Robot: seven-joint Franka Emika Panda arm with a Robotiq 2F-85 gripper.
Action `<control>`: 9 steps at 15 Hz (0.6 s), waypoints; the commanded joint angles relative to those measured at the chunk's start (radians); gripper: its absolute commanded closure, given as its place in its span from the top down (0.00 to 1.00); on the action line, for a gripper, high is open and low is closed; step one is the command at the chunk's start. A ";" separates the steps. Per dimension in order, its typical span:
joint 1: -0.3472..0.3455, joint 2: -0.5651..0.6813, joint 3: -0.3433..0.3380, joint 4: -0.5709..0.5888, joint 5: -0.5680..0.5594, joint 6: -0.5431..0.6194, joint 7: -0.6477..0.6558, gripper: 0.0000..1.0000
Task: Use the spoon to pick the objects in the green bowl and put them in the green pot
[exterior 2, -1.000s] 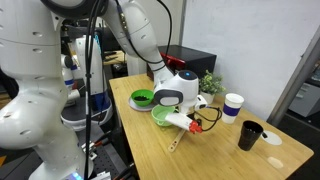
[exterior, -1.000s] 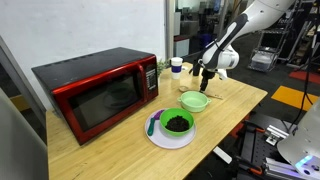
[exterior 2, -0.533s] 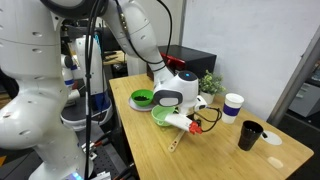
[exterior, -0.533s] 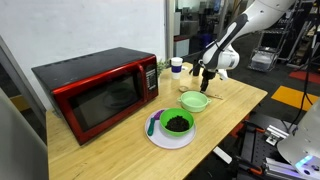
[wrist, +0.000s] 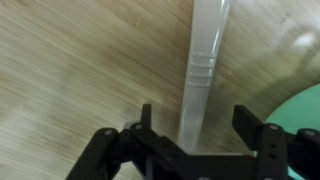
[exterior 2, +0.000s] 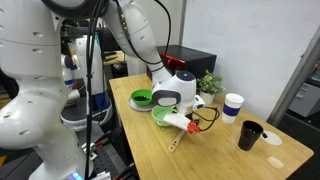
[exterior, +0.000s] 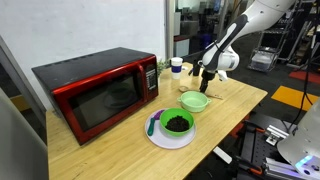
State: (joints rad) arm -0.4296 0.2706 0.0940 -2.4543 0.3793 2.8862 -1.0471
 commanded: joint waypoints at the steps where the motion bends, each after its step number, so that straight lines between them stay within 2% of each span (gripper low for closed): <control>1: -0.006 -0.006 0.011 -0.022 0.009 0.044 -0.022 0.53; 8: -0.003 -0.007 0.007 -0.026 0.004 0.060 -0.012 0.04; 9: -0.003 -0.009 0.006 -0.026 0.005 0.061 -0.009 0.01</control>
State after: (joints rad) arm -0.4297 0.2706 0.0973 -2.4625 0.3793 2.9164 -1.0470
